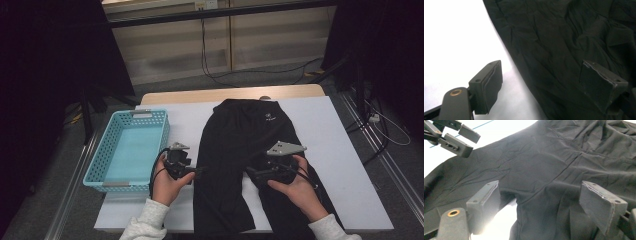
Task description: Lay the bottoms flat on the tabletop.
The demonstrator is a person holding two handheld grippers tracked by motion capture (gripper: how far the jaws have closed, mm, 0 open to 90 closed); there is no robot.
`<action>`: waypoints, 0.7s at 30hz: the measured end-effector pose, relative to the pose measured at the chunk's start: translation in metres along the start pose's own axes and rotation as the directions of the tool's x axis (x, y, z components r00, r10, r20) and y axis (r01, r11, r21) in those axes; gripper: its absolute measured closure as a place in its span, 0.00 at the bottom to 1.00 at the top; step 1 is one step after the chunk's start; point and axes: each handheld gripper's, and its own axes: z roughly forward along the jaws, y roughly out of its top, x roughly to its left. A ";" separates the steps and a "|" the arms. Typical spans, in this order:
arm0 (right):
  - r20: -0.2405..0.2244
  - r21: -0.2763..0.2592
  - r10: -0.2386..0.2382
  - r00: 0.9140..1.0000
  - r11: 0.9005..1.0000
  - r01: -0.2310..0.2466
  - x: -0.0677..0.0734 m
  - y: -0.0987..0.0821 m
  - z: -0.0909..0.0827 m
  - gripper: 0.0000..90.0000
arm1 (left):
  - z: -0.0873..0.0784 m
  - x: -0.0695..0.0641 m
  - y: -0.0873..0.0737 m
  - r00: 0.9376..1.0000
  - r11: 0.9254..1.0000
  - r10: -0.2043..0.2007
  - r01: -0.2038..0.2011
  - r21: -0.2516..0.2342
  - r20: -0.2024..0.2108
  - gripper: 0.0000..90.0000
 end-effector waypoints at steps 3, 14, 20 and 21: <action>0.004 -0.002 0.004 1.000 1.000 -0.004 -0.002 -0.001 -0.002 0.19 | 0.002 0.000 -0.003 1.000 1.000 0.001 -0.001 0.012 0.001 0.21; 0.012 -0.011 0.014 1.000 1.000 -0.014 -0.006 -0.001 -0.004 0.19 | 0.003 -0.003 -0.006 1.000 1.000 0.014 -0.014 0.004 0.005 0.15; 0.016 -0.013 0.013 1.000 1.000 -0.013 -0.006 -0.001 -0.004 0.19 | 0.000 -0.003 -0.007 1.000 1.000 0.007 -0.007 -0.002 -0.006 0.15; 0.017 -0.013 0.013 1.000 1.000 -0.013 -0.006 -0.001 -0.004 0.18 | 0.000 -0.003 -0.007 1.000 1.000 0.012 -0.012 -0.001 -0.007 0.15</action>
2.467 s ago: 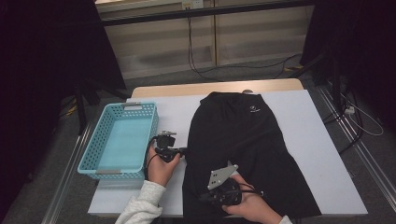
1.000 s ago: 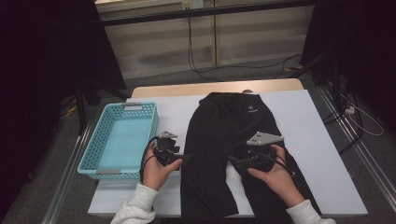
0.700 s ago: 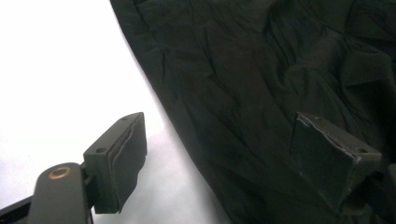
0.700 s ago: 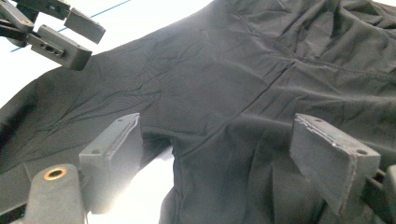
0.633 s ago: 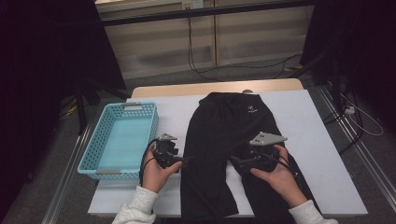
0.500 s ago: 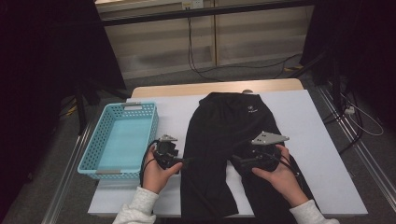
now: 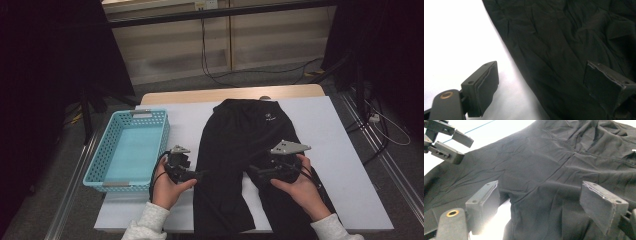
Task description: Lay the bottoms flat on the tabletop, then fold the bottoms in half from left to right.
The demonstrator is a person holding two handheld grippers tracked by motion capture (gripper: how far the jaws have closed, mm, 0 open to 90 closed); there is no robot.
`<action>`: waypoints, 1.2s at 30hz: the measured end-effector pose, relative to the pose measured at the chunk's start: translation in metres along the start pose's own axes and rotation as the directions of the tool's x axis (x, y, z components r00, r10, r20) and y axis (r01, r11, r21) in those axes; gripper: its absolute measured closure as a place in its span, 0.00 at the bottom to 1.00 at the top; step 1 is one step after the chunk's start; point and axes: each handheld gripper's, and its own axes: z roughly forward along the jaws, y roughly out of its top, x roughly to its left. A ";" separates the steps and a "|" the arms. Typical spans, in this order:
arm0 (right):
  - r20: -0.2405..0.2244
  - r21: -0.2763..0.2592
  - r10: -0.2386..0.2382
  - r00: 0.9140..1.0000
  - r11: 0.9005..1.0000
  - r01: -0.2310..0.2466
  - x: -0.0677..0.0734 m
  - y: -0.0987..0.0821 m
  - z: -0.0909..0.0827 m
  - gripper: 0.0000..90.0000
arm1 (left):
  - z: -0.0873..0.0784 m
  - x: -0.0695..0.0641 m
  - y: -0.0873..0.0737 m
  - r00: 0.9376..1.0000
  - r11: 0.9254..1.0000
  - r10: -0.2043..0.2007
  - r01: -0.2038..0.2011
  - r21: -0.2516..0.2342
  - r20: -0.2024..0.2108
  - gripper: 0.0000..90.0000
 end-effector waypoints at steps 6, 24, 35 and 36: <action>-0.001 -0.003 -0.003 1.000 1.000 0.002 0.001 0.002 0.001 0.18 | -0.001 -0.001 -0.003 1.000 1.000 -0.001 0.001 0.005 -0.005 0.18; -0.010 -0.010 -0.016 1.000 1.000 0.016 0.003 0.006 0.003 0.18 | 0.003 -0.010 -0.012 0.997 0.999 0.047 -0.045 0.024 -0.053 0.22; -0.016 -0.011 -0.017 1.000 1.000 0.016 0.003 0.006 0.003 0.18 | 0.002 -0.017 -0.014 0.997 1.000 0.018 -0.018 0.008 -0.073 0.50; -0.015 -0.012 -0.016 1.000 1.000 0.016 0.003 0.006 0.003 0.18 | 0.001 -0.017 -0.014 0.998 1.000 0.000 0.001 0.006 -0.068 0.54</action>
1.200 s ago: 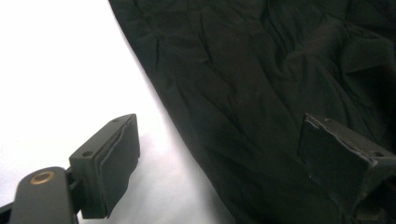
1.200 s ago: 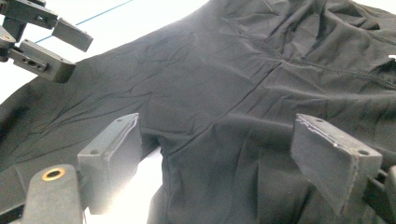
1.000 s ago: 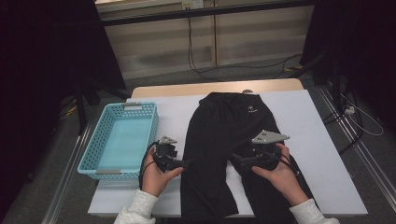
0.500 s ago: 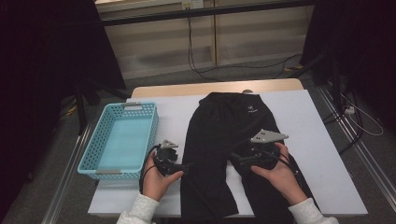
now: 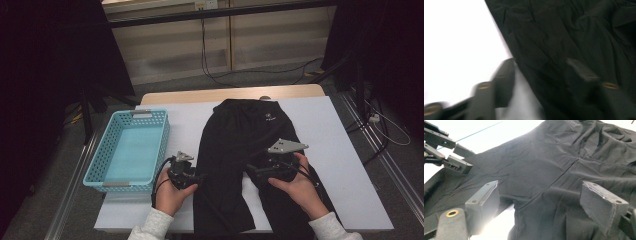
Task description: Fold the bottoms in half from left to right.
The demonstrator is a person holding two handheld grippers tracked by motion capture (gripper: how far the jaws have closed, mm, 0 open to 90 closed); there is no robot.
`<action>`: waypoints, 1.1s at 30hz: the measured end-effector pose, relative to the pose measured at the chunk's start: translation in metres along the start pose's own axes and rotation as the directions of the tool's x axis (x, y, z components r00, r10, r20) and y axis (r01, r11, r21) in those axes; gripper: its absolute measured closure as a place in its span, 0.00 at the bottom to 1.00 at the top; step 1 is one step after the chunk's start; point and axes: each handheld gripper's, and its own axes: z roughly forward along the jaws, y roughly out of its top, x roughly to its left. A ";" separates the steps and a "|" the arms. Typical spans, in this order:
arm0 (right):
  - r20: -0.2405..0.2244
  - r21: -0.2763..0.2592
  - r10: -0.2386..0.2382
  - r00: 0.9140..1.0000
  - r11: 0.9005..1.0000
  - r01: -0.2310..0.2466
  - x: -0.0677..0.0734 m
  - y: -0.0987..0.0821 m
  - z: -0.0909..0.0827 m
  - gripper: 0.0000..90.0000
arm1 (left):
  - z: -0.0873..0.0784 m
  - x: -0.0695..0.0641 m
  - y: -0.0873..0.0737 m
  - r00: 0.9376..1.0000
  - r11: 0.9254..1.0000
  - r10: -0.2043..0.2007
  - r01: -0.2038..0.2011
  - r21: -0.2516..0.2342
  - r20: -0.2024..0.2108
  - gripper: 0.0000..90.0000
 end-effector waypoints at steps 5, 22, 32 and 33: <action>-0.001 0.007 -0.002 1.000 1.000 0.002 0.001 -0.001 0.002 0.18 | 0.000 -0.003 0.001 0.998 0.999 -0.047 0.046 0.023 0.042 0.64; -0.004 0.025 -0.011 1.000 1.000 0.011 0.009 0.002 0.014 0.18 | 0.002 -0.019 0.012 0.987 0.995 -0.096 0.097 -0.008 0.129 0.98; 0.017 0.015 0.052 0.999 0.999 -0.052 0.008 0.021 0.042 0.17 | -0.002 -0.034 0.021 0.981 0.995 -0.047 0.062 -0.072 0.190 0.98; 0.017 0.011 0.057 0.998 0.998 -0.057 0.008 0.023 0.045 0.17 | -0.003 -0.035 0.021 0.980 0.996 -0.044 0.058 -0.071 0.194 0.98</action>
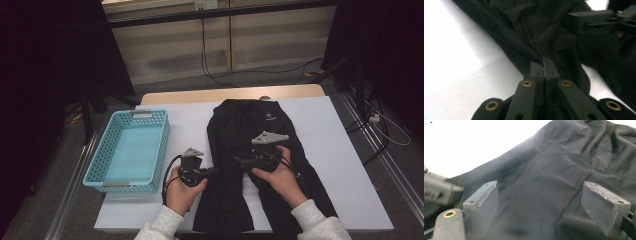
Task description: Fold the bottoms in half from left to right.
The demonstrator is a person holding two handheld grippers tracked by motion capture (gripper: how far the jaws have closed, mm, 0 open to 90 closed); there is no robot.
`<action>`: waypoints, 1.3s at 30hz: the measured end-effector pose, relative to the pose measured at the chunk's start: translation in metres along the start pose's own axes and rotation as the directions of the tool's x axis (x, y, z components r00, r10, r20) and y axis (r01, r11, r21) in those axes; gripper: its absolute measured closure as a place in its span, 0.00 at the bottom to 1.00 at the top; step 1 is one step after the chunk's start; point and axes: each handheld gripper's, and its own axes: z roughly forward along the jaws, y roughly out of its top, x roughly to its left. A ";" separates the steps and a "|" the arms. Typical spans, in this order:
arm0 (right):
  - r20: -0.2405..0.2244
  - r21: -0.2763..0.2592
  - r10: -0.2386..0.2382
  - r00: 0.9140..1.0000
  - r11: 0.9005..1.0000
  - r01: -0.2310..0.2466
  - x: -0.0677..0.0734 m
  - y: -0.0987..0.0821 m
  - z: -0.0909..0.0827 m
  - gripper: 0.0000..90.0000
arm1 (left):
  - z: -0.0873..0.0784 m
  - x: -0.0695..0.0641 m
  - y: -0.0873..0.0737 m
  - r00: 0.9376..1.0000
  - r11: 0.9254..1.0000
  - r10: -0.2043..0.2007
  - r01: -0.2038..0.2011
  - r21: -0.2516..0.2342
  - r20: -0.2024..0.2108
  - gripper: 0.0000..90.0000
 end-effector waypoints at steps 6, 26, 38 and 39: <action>-0.021 0.017 0.022 1.000 1.000 -0.021 0.005 0.013 0.022 0.17 | 0.003 -0.002 0.000 1.000 1.000 0.007 -0.007 -0.002 0.011 0.98; -0.050 0.101 0.012 0.999 0.995 -0.007 0.017 0.023 0.076 0.22 | 0.009 -0.016 -0.002 0.997 0.998 0.060 -0.060 -0.016 0.053 0.98; -0.004 0.125 -0.002 1.000 0.992 0.002 -0.004 0.023 0.064 0.97 | 0.011 -0.020 0.000 0.994 0.996 0.079 -0.076 -0.038 0.082 0.98; -0.001 0.111 0.003 1.000 0.994 -0.003 -0.006 0.025 0.058 0.97 | 0.012 -0.021 0.000 0.993 0.996 0.078 -0.075 -0.043 0.086 0.98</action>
